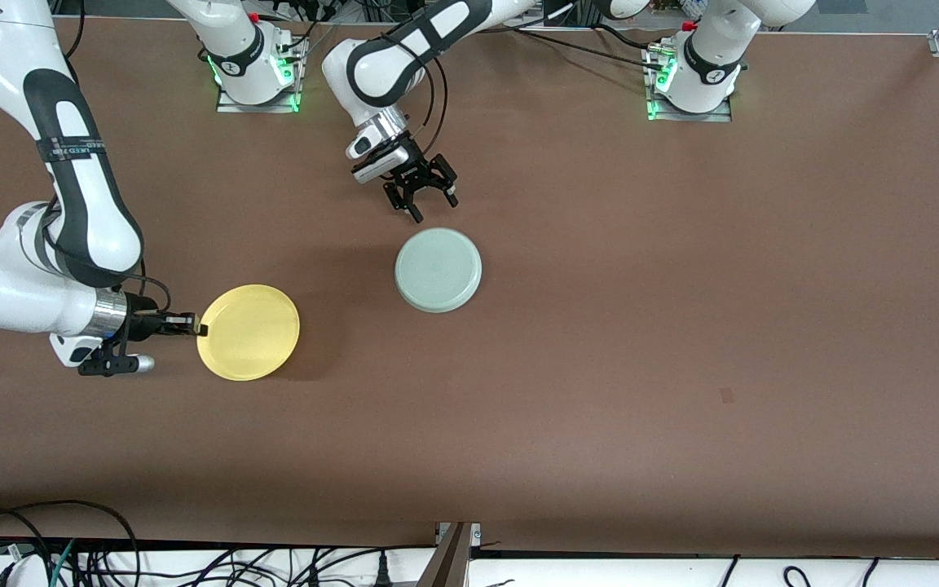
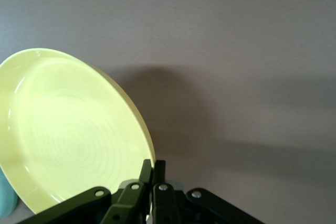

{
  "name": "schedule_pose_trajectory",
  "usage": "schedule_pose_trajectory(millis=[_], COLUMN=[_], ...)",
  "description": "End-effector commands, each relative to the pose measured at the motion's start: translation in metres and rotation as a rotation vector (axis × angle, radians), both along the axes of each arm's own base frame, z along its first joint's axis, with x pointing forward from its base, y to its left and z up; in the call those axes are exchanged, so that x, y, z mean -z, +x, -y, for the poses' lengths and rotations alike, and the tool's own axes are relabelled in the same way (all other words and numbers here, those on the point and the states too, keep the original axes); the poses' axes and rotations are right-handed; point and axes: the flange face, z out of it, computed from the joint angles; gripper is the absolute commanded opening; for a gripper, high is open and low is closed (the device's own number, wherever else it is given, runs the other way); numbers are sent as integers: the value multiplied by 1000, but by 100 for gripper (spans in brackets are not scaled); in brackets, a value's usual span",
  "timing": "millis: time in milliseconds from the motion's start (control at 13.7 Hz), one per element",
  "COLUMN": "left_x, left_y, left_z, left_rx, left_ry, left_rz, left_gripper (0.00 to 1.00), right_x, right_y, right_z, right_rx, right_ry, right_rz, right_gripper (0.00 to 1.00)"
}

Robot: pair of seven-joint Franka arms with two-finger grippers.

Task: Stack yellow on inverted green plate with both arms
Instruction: 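Release the inverted green plate and raise the left gripper, then carry the yellow plate with the right gripper while the left gripper withdraws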

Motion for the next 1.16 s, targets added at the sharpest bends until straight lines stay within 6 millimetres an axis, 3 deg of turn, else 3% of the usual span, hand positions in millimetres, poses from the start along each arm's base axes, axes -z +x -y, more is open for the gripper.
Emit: schedule_pose_trajectory(millis=[0,218,509,728,946,1092], left_x=[-22,-57,-101,-133,-173,-197], left_y=[22,56,118,180,240,269], left_z=[2,-3,-27,-68,-121,-163], left_rx=[-138,-261,-433,-449,-441,-403], left_ry=[-169,-341,-539,-619,-708,-696], left_rz=[-79,-216,-355,-488,-577,-633], left_gripper=[100,100,100,100,100,100], right_x=[-17,-31,-27,-24,-14,-13], right_y=[4,8,0,-6,-13,-16], right_z=[-8,-12,-43,-69,-93,-112], right_rx=[-26,-46,-88,-126,-142,-130], right_ry=[32,50,89,112,116,106], right_rz=[13,-15,-71,-95,-114,-127], right_gripper=[0,0,0,0,0,0])
